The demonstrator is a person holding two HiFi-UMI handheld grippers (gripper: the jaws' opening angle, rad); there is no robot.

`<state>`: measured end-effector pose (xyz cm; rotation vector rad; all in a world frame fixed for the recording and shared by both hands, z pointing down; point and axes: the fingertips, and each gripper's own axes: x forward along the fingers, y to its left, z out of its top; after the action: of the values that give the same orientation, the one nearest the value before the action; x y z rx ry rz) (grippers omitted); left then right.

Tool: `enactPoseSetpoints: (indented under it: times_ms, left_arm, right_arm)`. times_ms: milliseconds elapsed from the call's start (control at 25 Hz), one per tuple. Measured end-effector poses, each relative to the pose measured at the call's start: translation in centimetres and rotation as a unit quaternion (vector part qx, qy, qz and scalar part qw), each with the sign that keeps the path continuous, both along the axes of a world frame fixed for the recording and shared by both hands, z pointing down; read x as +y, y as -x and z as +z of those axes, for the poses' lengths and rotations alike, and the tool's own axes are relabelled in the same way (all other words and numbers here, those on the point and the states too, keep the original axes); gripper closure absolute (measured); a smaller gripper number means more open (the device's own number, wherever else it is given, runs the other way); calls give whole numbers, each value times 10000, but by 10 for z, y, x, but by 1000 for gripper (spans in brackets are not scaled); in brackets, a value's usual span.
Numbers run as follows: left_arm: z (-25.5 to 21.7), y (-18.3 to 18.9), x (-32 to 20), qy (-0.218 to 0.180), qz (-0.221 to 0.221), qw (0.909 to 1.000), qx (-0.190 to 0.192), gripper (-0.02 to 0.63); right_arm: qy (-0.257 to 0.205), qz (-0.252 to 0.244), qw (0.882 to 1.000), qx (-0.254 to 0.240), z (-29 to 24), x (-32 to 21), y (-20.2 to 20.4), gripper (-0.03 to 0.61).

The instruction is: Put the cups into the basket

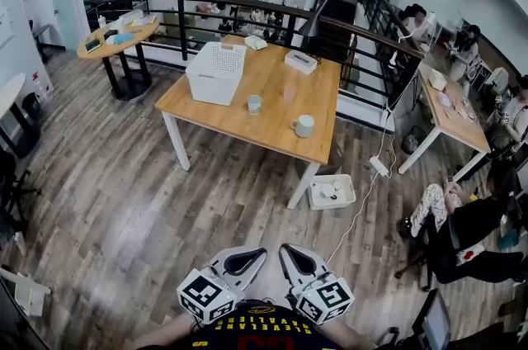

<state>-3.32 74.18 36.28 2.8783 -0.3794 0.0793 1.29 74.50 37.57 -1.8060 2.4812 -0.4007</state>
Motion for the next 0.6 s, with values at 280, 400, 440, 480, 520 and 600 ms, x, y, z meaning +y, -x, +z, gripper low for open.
enactPoseSetpoints:
  times_ms: [280, 400, 440, 480, 520, 600]
  left_arm:
    - [-1, -23, 16, 60, -191, 9998, -21, 601]
    - [8, -27, 23, 168, -361, 9992, -100, 601]
    - [12, -28, 26, 209, -421, 9988, -135, 601]
    - [15, -28, 27, 249, -481, 9984, -167, 601]
    - [18, -27, 28, 287, -543, 9979, -193, 601]
    - [22, -22, 29, 357, -691, 9967, -243, 601]
  right_arm:
    - [-29, -45, 10000, -64, -4, 19, -26, 561]
    - [106, -98, 9998, -168, 7, 28, -35, 561]
    - [143, -138, 9996, -205, 11, 30, -36, 561]
    - [182, -188, 9994, -246, 15, 31, -36, 561]
    - [222, -246, 9990, -292, 18, 31, -36, 561]
    - [297, -388, 9981, -364, 24, 31, -31, 561]
